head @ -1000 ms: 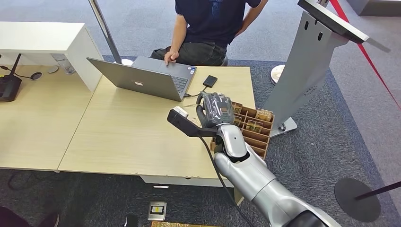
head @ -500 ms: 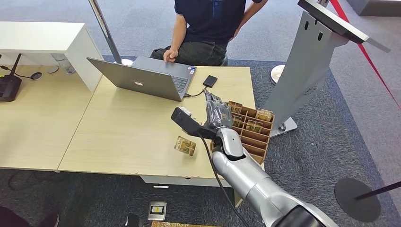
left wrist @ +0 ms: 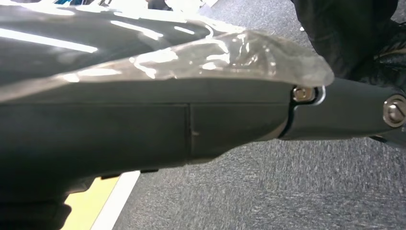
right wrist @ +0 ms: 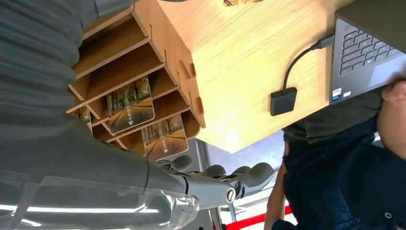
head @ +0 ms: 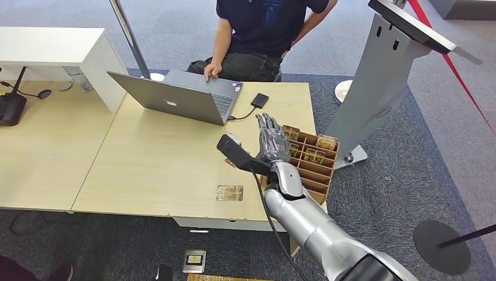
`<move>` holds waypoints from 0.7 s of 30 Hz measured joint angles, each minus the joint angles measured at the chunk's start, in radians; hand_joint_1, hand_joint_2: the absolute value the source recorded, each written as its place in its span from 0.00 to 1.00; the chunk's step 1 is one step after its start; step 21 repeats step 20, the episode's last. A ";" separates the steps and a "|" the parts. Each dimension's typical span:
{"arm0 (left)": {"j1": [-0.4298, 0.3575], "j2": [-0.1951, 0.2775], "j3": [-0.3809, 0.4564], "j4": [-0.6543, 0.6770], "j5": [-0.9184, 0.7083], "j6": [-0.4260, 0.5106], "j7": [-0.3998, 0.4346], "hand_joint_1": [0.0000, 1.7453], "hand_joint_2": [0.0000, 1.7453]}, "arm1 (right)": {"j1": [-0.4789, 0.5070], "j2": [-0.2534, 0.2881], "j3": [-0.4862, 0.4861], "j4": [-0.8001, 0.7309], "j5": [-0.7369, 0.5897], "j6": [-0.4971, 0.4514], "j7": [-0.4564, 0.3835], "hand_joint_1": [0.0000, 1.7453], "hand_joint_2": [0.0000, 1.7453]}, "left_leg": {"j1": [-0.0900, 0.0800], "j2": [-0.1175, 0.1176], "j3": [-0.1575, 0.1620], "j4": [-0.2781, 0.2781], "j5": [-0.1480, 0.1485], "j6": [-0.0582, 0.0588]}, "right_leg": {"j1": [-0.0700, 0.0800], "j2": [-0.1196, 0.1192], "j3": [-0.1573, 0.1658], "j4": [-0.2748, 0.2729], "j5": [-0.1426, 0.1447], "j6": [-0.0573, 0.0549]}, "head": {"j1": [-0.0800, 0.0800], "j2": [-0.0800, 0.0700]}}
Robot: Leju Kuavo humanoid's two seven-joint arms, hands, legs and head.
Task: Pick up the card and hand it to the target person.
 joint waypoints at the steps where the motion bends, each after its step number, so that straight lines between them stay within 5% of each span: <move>1: 0.000 0.000 0.000 0.000 0.000 0.000 -0.001 0.00 0.00 | 0.002 -0.001 0.000 -0.002 -0.003 -0.013 -0.005 0.00 1.00 | 0.000 0.000 0.000 0.000 0.000 0.000 | 0.000 0.000 0.000 0.000 0.000 0.000 | 0.000 0.000; 12: 0.024 0.002 0.010 0.000 0.005 0.006 -0.048 0.00 0.00 | 0.120 -0.067 -0.008 -0.246 0.040 -0.201 -0.015 0.00 1.00 | 0.000 0.000 0.000 0.000 0.000 0.000 | 0.000 0.000 0.000 0.000 0.000 0.000 | 0.000 0.000; 21: 0.041 0.006 0.023 0.001 0.012 0.006 -0.078 0.00 0.00 | 0.295 -0.166 -0.064 -0.543 0.094 -0.239 0.038 0.00 1.00 | 0.000 0.000 0.001 0.000 0.000 0.000 | 0.000 0.000 0.000 -0.001 0.000 0.000 | 0.000 0.000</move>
